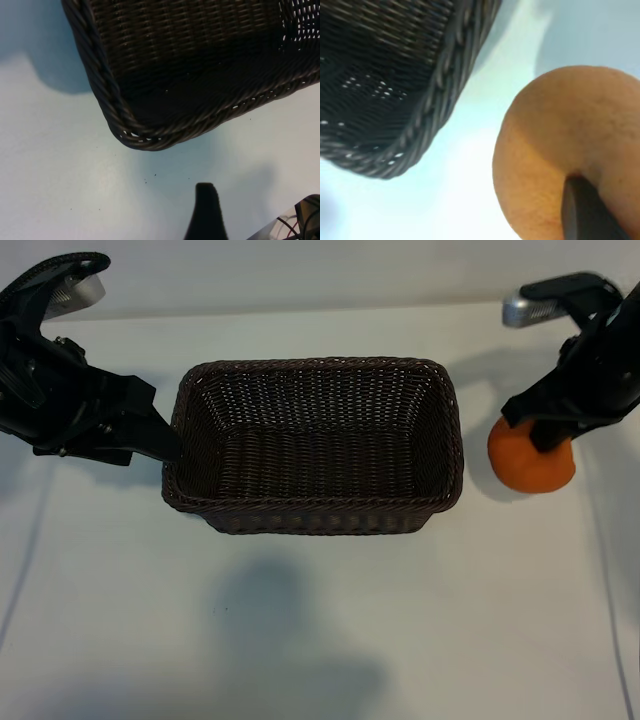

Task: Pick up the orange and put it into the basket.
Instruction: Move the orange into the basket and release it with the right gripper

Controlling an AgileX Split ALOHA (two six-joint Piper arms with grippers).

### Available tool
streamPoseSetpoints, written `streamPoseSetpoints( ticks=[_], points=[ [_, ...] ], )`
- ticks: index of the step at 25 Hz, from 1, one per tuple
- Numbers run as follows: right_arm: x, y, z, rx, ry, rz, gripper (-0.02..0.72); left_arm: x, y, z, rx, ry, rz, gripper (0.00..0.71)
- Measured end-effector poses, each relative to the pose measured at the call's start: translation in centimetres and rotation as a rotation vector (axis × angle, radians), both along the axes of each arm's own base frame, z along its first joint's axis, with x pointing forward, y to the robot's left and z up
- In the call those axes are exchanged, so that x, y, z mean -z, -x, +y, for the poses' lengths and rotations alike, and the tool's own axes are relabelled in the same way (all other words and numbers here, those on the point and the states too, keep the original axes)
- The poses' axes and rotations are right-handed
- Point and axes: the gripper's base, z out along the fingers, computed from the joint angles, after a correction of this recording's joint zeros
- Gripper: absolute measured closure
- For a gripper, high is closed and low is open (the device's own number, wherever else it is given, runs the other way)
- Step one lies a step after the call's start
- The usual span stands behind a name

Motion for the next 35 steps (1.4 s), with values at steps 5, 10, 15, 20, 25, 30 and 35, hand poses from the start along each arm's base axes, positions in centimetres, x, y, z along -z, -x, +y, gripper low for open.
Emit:
streamPoseSetpoints(
  ticks=[5, 10, 15, 20, 25, 30, 35],
  points=[
    [-2.7, 0.9, -0.1, -0.001, -0.005, -0.063, 0.612, 0.0, 0.0, 0.0, 0.000, 0.000, 0.000, 0.139],
    [-5.5, 1.0, 0.0, -0.003, -0.014, -0.116, 0.612, 0.0, 0.0, 0.0, 0.000, 0.000, 0.000, 0.139],
    [-6.6, 1.1, 0.0, -0.009, -0.020, -0.120, 0.612, 0.0, 0.0, 0.0, 0.000, 0.000, 0.000, 0.139],
    [-6.5, 1.4, 0.0, -0.015, -0.020, -0.095, 0.612, 0.0, 0.0, 0.0, 0.000, 0.000, 0.000, 0.139],
    [-6.5, 1.4, 0.1, -0.014, -0.022, -0.091, 0.612, 0.0, 0.0, 0.0, 0.000, 0.000, 0.000, 0.139],
    [-6.6, 1.4, 0.3, -0.010, -0.047, -0.087, 0.612, 0.0, 0.0, 0.0, 0.000, 0.000, 0.000, 0.139],
    [-6.6, 1.6, 2.2, -0.060, -0.061, -0.100, 0.616, 0.0, 0.0, 0.0, 0.003, -0.001, -0.002, 0.139]
  ],
)
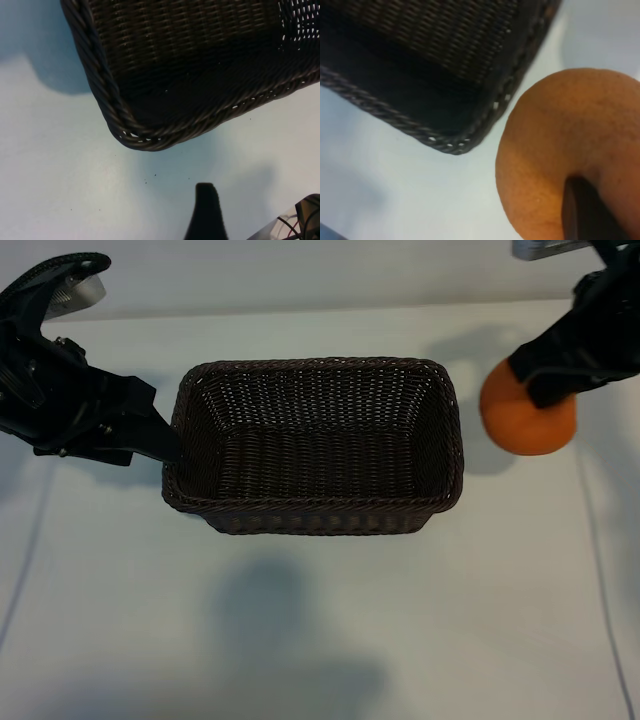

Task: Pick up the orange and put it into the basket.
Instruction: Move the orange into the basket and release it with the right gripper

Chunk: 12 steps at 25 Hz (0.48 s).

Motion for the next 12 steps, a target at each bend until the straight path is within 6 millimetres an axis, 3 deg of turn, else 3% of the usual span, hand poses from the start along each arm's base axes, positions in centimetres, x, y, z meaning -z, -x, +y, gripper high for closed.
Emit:
streamPoseSetpoints(
  ticks=[12],
  points=[
    [-0.6, 0.9, 7.3, -0.127, -0.065, -0.132, 0.616, 0.0, 0.0, 0.0, 0.002, 0.000, 0.000, 0.139]
  ],
)
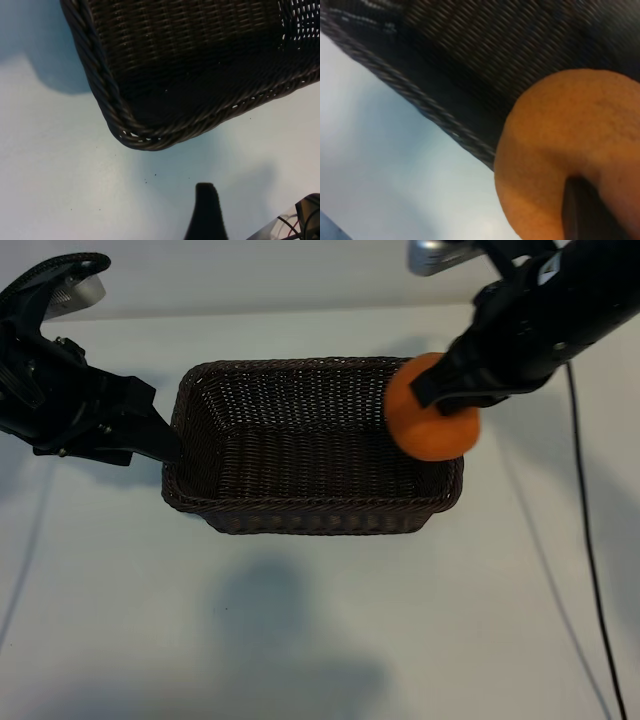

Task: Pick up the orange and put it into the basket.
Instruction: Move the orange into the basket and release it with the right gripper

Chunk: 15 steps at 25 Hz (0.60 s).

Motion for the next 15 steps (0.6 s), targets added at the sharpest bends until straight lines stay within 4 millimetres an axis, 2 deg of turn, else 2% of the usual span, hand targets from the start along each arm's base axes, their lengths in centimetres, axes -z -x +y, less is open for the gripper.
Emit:
streamPoseSetpoints(
  ticks=[9, 15],
  points=[
    [0.4, 0.2, 4.5, -0.093, -0.031, -0.059, 0.617, -0.1, 0.0, -0.1, 0.006, 0.013, -0.004, 0.140],
    [1.0, -1.2, 5.6, -0.100, -0.030, -0.050, 0.617, -0.1, 0.0, -0.1, 0.007, 0.016, -0.004, 0.140]
  ],
)
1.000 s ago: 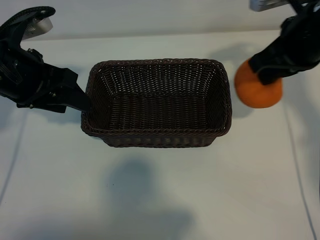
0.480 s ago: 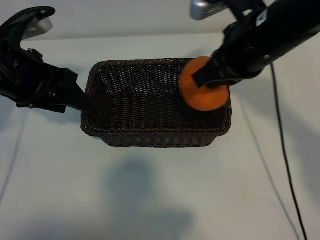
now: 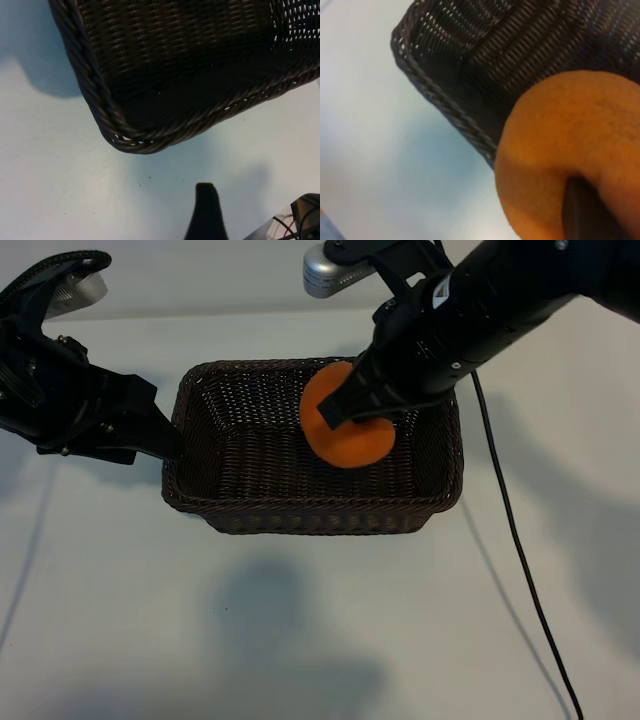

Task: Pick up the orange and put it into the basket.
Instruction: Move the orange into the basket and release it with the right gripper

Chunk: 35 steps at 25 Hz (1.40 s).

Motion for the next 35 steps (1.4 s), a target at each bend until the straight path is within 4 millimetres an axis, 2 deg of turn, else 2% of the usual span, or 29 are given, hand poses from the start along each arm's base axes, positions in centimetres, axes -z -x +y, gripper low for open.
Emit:
streamPoseSetpoints(
  ticks=[5, 16, 30, 35],
  points=[
    [1.0, -1.3, 0.7, 0.000, 0.009, 0.014, 0.618, 0.0, 0.0, 0.0, 0.000, 0.001, 0.000, 0.140],
    [5.8, -3.7, 1.8, -0.006, 0.080, 0.104, 0.619, 0.0, 0.0, 0.0, -0.001, 0.004, 0.000, 0.141],
    [7.9, -4.4, 1.6, -0.027, 0.170, 0.109, 0.619, 0.0, 0.0, 0.0, -0.001, 0.004, 0.000, 0.141],
    [10.0, -4.9, 1.8, -0.028, 0.193, 0.150, 0.619, 0.0, 0.0, 0.0, 0.002, 0.003, -0.001, 0.141]
  ],
)
